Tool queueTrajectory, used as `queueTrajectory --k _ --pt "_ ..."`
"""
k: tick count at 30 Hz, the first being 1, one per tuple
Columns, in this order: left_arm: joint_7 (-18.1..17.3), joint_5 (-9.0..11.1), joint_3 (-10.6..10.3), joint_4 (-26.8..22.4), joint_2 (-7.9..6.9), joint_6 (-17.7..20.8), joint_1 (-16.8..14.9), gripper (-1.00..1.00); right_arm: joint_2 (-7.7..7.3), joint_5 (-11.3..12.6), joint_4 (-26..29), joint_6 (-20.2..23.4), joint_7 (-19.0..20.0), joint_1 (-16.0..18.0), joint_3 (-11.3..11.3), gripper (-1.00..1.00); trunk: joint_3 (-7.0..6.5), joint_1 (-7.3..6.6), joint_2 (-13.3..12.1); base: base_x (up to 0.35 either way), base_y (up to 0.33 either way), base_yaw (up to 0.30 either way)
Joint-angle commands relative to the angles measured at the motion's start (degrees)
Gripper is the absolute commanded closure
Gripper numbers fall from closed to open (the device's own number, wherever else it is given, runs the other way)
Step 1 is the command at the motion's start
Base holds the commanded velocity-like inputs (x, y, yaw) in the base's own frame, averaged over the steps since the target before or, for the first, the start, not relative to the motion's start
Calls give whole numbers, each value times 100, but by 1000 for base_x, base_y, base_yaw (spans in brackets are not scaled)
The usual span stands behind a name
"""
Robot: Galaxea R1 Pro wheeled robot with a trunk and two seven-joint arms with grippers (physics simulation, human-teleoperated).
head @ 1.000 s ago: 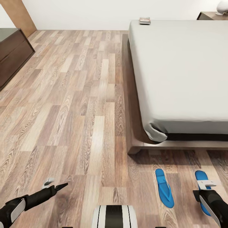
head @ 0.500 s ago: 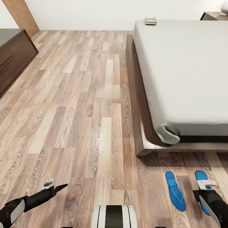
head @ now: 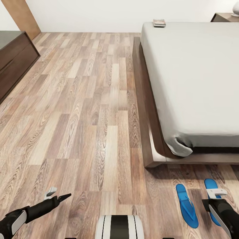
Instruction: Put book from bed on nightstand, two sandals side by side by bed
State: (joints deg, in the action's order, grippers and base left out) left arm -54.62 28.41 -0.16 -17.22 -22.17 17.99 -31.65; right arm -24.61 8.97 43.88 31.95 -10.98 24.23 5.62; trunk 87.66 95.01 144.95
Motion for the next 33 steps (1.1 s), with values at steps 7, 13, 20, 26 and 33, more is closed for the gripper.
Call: queueTrajectory --k 7,13,20,26,33 --pt "-14 33 -2 -1 2 58 -4 -100 -9 58 7 22 -54 2 34 100 136 15 10 0 0 0" --pt "-15 33 -2 -1 2 59 -1 -100 -9 55 7 22 -54 2 35 100 269 30 18 0 0 0" --pt "-23 33 -2 -1 2 56 -1 -100 -9 52 7 23 -55 2 36 100 424 48 27 0 0 0" --pt "-23 33 -2 -1 2 59 -2 -100 -9 45 7 22 -54 2 36 100 557 64 35 0 0 0" --pt "-24 33 -2 -1 4 61 -2 -100 -9 35 7 22 -54 2 36 100 712 82 44 0 0 0"
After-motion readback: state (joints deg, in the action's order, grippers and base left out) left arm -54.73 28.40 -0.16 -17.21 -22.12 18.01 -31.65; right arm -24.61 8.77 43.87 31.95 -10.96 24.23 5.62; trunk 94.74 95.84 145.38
